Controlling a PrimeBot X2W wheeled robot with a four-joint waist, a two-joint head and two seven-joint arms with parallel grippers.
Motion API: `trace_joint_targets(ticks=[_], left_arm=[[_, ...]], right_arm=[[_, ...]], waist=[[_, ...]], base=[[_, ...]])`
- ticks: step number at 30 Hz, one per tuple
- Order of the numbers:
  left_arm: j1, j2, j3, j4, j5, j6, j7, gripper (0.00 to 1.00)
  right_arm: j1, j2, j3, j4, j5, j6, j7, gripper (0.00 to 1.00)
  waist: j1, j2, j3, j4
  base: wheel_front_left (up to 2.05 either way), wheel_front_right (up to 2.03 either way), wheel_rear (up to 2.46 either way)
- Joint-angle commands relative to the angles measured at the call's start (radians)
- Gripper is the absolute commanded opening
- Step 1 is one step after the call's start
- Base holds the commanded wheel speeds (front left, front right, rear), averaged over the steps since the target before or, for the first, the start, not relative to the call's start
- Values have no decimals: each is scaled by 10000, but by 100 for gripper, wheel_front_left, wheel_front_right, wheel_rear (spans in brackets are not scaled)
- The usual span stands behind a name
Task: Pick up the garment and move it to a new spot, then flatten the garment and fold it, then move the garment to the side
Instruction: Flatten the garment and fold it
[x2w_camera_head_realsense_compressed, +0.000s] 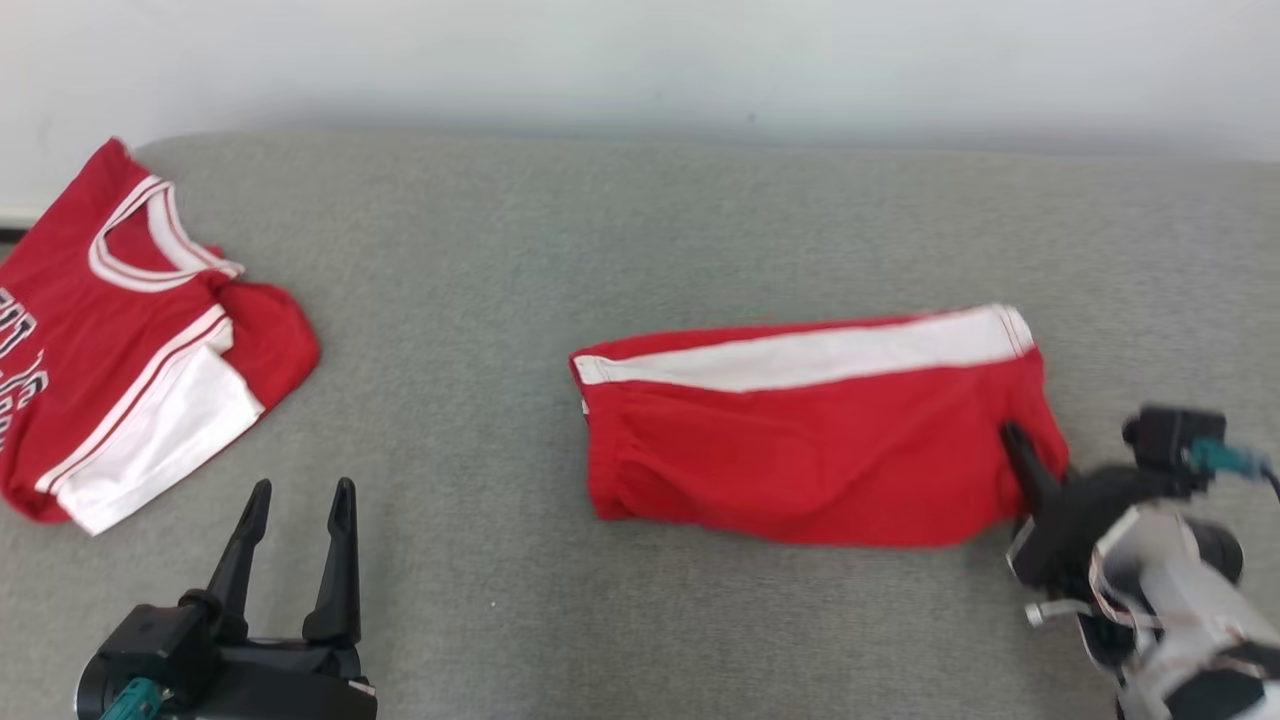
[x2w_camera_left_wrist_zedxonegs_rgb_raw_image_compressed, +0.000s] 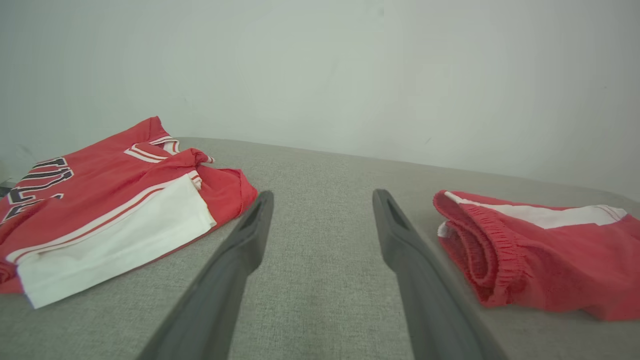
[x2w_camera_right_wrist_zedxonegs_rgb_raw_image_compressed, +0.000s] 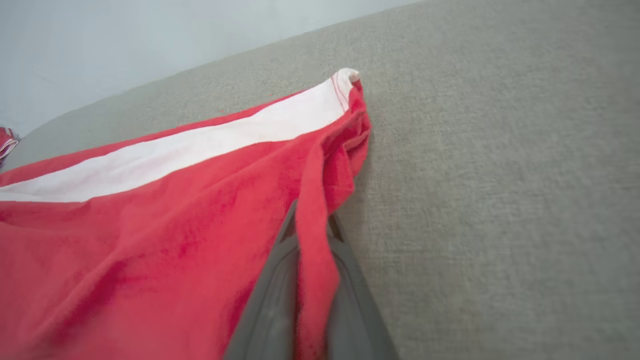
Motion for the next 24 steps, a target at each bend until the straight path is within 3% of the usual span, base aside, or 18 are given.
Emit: trace_joint_targets(ticks=[1,5,6,7,8,15,24], left_arm=[[157,24,17,-16,6,7,-36,100],[307,30,92,-83,25,8,-34,100],[324,32,120,-101,37,8,-36,100],[350,24,132,-110,44,8,-34,100],[393,16,152,-119,52,7,-36,100],[383,31,196,-156,77,8,-36,100],[94,-6,36,-89,53,7,-36,100]], right_arm=[[498,-228,-40,-299,139,-23,-7,0],[1672,-548,-187,-1124,296,-23,179,0],[1909,-587,-235,-1274,290,-23,273,15],[2089,-625,-321,-1420,251,-23,324,37],[2218,-652,-418,-1556,165,-23,395,100],[1950,-731,-1229,-1957,-783,-23,1069,100],[1132,-296,-2116,-899,-2003,-23,2284,100]], waist=[[1,1,-355,-391],[1,1,-457,-653],[1,1,-472,-704],[1,1,-498,-750],[1,1,-517,-795],[1,1,-507,-859],[1,1,-247,-477]], base=[[0,0,0],[0,0,0],[0,0,0],[0,0,0],[0,0,0],[0,0,0],[0,0,0]])
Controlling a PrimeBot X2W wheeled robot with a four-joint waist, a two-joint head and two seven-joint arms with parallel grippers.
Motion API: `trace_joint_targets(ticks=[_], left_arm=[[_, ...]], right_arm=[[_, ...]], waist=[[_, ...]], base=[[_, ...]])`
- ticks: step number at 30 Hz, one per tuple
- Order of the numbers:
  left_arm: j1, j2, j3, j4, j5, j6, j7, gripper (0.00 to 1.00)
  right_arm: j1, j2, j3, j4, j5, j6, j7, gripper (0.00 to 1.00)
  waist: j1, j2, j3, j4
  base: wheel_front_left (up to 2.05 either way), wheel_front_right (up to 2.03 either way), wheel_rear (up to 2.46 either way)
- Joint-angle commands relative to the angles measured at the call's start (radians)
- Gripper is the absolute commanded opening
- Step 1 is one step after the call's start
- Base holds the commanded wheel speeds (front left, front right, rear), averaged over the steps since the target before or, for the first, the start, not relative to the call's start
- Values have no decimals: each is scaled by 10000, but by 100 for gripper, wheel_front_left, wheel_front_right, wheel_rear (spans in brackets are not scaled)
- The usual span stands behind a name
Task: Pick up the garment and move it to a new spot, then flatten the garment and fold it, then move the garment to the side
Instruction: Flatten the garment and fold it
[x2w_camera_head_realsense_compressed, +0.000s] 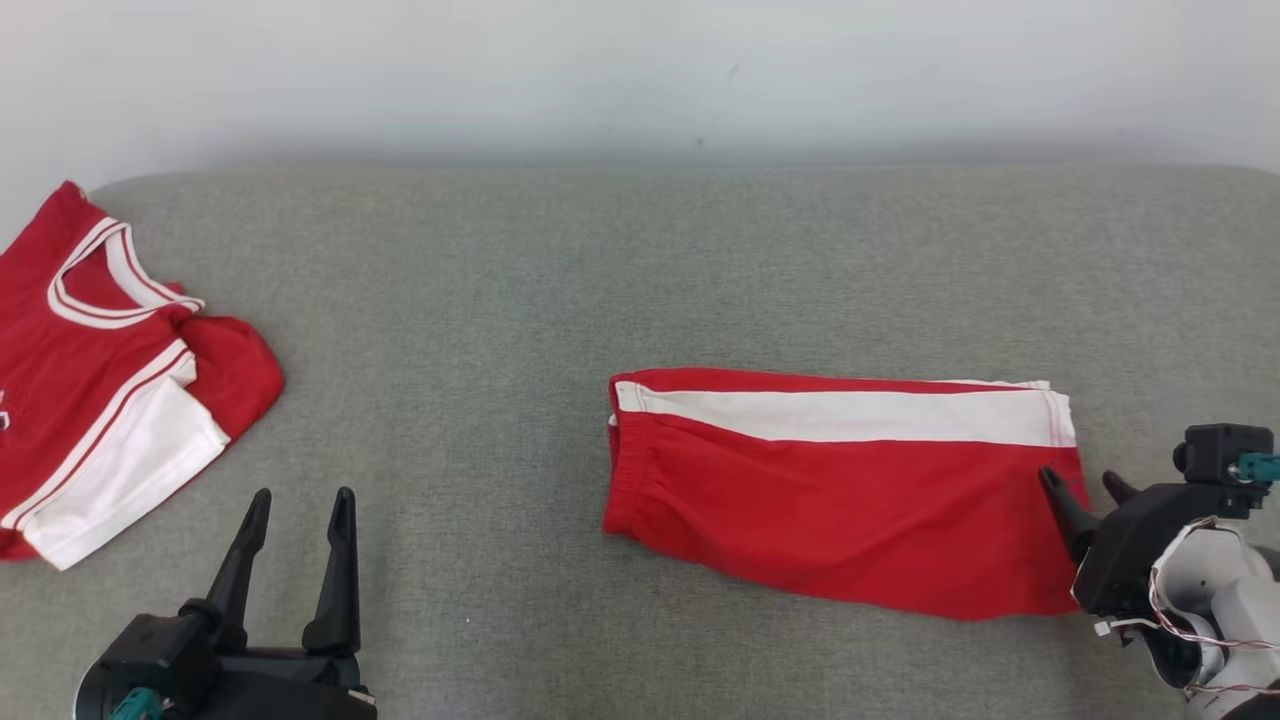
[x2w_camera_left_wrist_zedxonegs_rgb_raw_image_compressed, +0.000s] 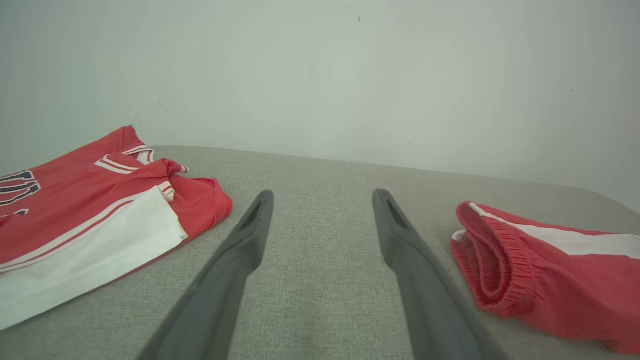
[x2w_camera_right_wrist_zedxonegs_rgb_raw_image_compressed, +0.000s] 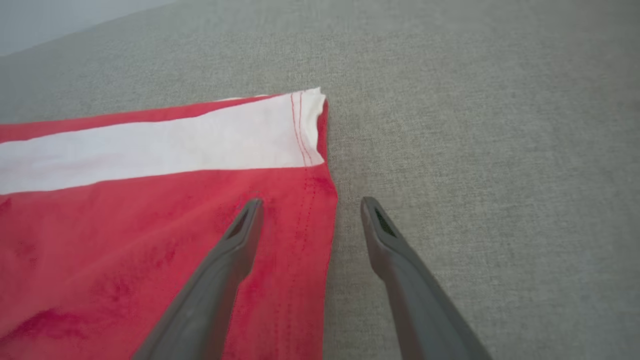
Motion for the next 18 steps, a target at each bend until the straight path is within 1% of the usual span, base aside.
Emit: trace_joint_targets(ticks=[1,11,12,13,14,16,18], left_arm=[[-125,-18,-13,20,-4,9,-36,100],[-230,5,-24,49,-27,9,-34,100],[-248,7,-35,69,-19,9,-36,100],[-250,11,-41,84,-12,9,-36,100],[-246,13,-49,96,3,9,-36,100],[-229,31,-20,122,7,9,-36,100],[-166,45,19,155,10,9,-36,100]], right_arm=[[-89,157,-158,230,-123,-23,120,100],[-446,676,-309,1367,-804,-23,491,100],[-513,720,-332,1493,-833,-23,522,65],[-570,755,-338,1597,-866,-23,516,17],[-628,776,-333,1671,-866,-23,518,0],[-746,727,-356,1741,-892,-23,400,0],[-853,440,-349,1811,-1030,-23,286,0]], waist=[[0,1,112,149],[0,1,296,296],[0,1,300,313],[0,1,292,324],[0,1,274,330],[0,1,199,316],[0,1,99,288]], base=[[0,0,0],[0,0,0],[0,0,0],[0,0,0],[0,0,0],[0,0,0],[0,0,0]])
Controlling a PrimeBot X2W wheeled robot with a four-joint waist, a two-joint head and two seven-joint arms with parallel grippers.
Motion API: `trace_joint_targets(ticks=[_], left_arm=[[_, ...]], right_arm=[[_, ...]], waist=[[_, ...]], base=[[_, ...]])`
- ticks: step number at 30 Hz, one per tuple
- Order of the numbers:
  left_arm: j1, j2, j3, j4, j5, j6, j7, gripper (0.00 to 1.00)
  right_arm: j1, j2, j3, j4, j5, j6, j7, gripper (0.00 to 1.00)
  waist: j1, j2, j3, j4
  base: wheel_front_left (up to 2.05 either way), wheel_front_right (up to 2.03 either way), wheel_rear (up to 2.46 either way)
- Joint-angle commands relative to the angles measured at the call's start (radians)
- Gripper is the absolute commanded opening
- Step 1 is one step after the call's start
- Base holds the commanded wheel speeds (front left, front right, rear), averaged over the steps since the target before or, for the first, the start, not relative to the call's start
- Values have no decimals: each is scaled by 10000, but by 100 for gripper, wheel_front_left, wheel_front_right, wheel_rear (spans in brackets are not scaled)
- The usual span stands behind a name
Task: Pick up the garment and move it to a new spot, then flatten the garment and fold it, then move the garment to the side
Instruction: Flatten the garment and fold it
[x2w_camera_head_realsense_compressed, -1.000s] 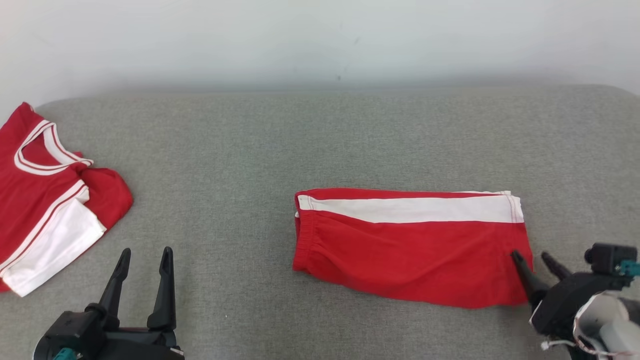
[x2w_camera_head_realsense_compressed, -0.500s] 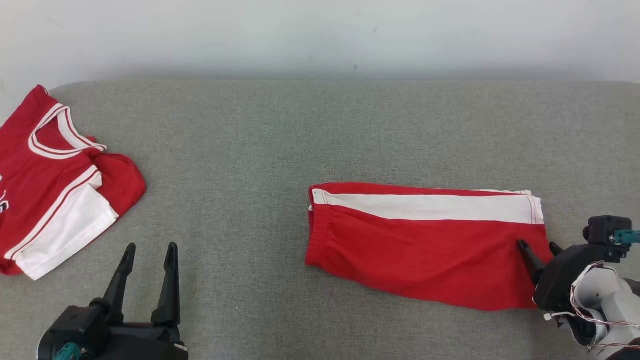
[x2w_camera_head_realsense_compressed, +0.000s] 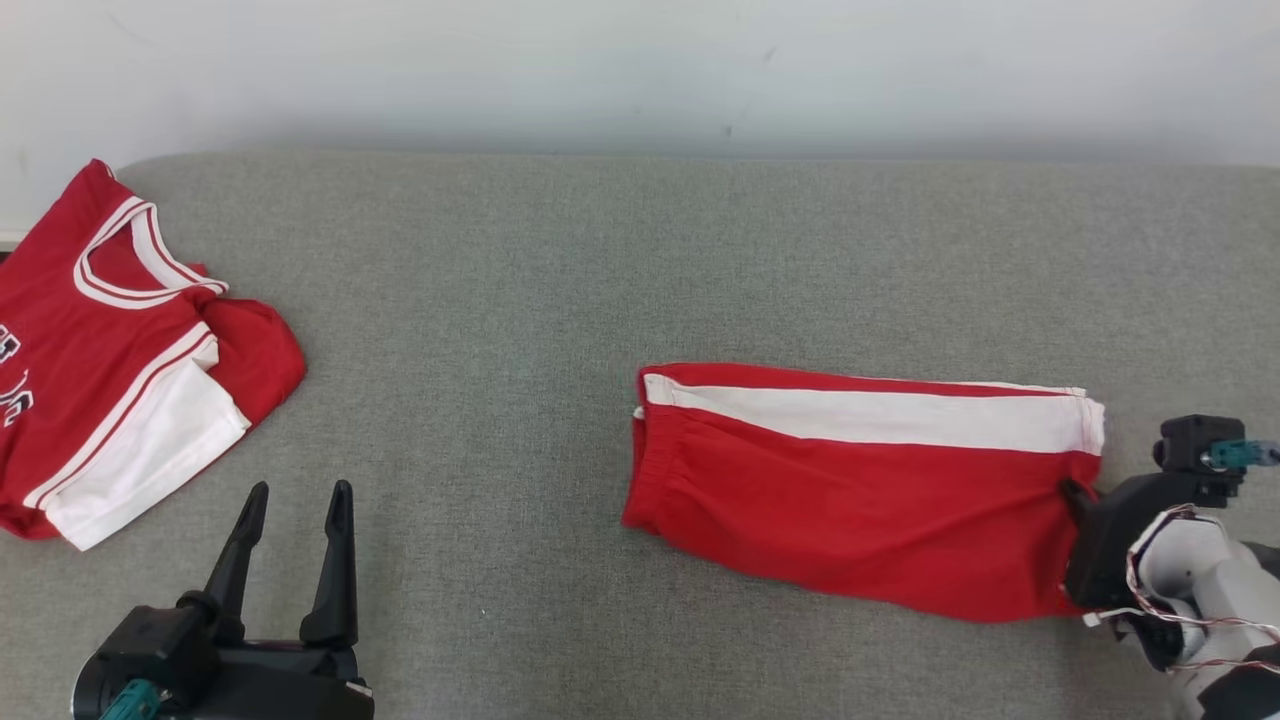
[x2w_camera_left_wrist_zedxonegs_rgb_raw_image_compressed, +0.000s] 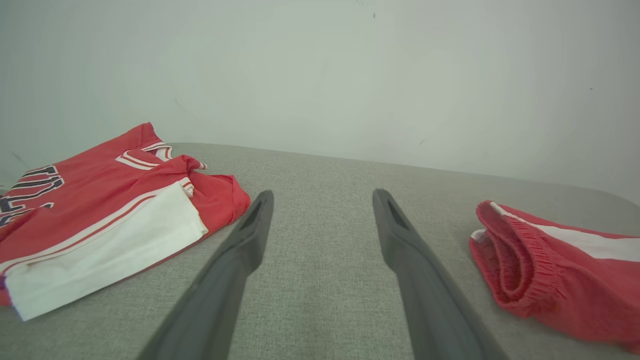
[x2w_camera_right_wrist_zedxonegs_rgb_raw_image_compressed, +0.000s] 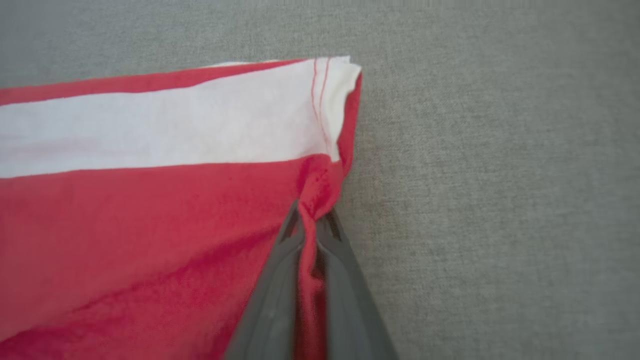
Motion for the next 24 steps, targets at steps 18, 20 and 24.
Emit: trace_joint_targets(ticks=[18,20,24], left_arm=[[447,-160,104,34,121,7,-36,100],[448,-176,66,46,111,7,-36,100],[357,-243,-36,64,107,7,-36,100]], right_arm=[[-370,-449,254,-1073,398,-27,332,0],[-350,-196,388,-1527,710,-25,595,0],[-305,342,668,-2358,1225,-25,1077,0]], waist=[[0,-1,-521,-536],[0,-1,-545,-590],[0,-1,-549,-621]], base=[[0,0,0],[0,0,0],[0,0,0]])
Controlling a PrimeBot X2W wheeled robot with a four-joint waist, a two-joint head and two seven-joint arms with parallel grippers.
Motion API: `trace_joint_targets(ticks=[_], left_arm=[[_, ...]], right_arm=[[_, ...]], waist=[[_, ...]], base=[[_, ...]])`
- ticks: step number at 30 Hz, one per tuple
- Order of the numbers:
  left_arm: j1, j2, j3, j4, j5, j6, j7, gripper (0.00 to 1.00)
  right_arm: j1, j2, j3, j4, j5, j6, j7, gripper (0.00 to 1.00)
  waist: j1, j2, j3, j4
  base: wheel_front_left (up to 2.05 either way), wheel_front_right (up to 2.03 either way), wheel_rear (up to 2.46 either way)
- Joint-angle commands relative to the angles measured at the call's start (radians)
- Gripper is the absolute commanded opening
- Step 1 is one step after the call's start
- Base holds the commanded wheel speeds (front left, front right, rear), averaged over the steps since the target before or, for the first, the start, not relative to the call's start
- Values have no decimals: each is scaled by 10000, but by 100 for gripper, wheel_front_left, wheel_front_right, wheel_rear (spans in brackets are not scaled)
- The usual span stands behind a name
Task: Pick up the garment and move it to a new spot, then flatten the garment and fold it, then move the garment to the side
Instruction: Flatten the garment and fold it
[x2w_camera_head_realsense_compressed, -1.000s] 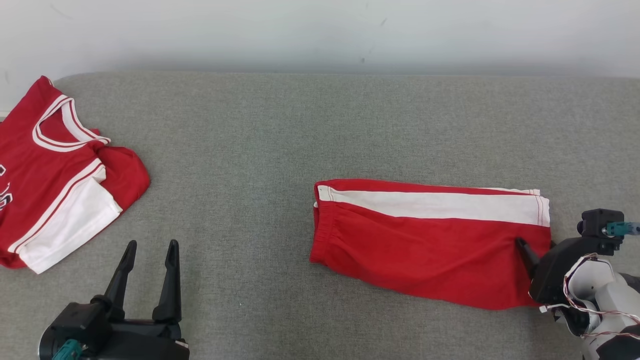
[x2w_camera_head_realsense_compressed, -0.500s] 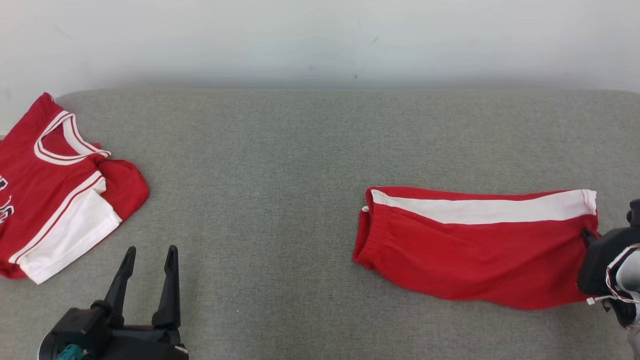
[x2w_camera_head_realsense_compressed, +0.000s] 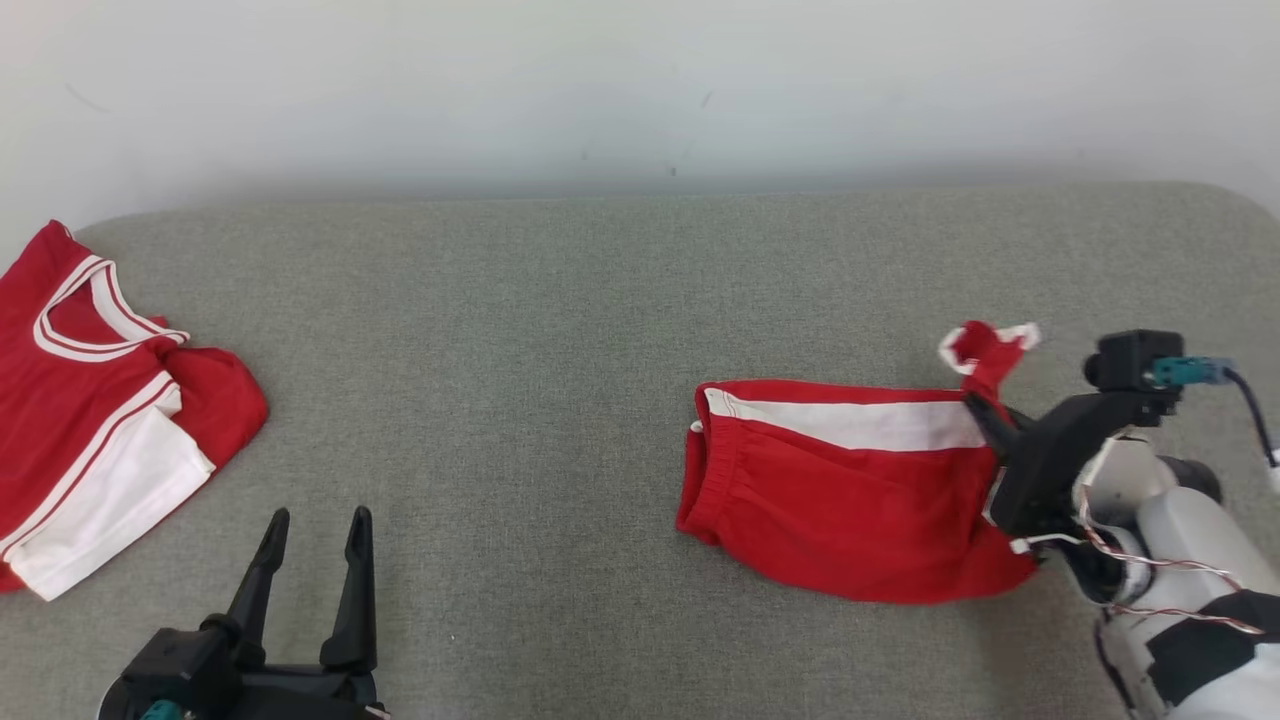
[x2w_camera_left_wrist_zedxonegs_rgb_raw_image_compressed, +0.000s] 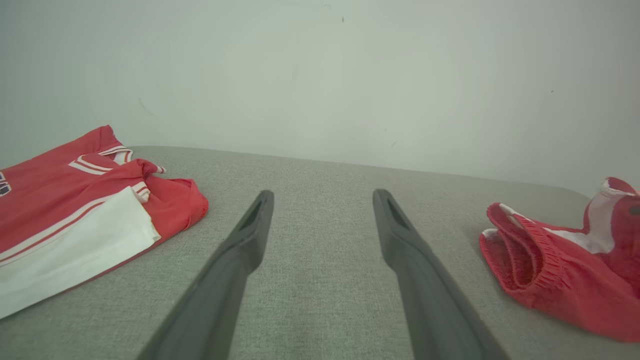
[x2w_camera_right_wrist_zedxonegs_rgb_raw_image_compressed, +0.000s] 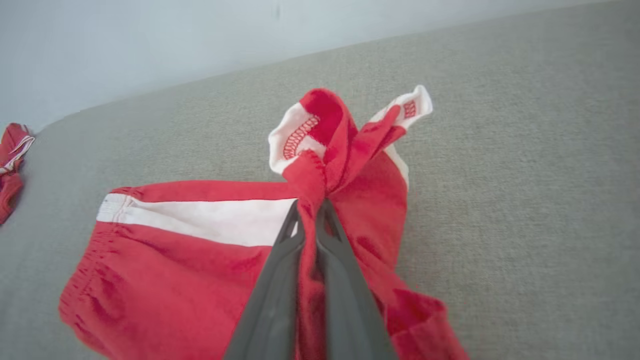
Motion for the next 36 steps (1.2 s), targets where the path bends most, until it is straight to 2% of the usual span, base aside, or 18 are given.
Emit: trace_joint_targets(ticks=[1,12,22,23,24,25,28,32,36], left_arm=[[-31,-55,-48,33,27,9,-36,100],[-351,-146,-529,105,-67,9,-36,100],[-581,-241,-872,199,-163,9,-36,100],[-585,-252,-914,217,-177,9,-36,100],[-586,-251,-923,228,-188,9,-36,100],[-586,-247,-932,242,-197,9,-36,100],[-551,-229,-928,285,-194,9,-36,100],[-413,-241,-852,297,-138,9,-36,100],[-253,-234,-725,211,-87,9,-34,100]], right_arm=[[57,322,136,-343,235,-23,199,0],[180,1711,745,-1057,395,-23,724,0],[-104,2560,553,-61,10,-24,50,0],[-174,2639,564,189,36,-24,-10,2],[-233,2667,605,250,13,-24,-87,49],[-259,2688,665,280,16,-24,-158,100],[-259,2513,858,106,-82,-24,-534,100],[-41,1807,1035,-584,-154,-24,-1166,100],[355,1123,561,-1285,30,-24,-1835,100]], waist=[[0,-1,4,19],[0,-1,192,541],[0,-1,340,945],[0,-1,356,977],[0,-1,358,984],[0,-1,352,986],[0,-1,279,953],[0,-1,115,848],[0,-1,39,715]], base=[[0,0,0],[0,0,0],[0,0,0],[0,0,0],[0,0,0],[0,0,0],[0,0,0],[0,0,0],[0,0,0]])
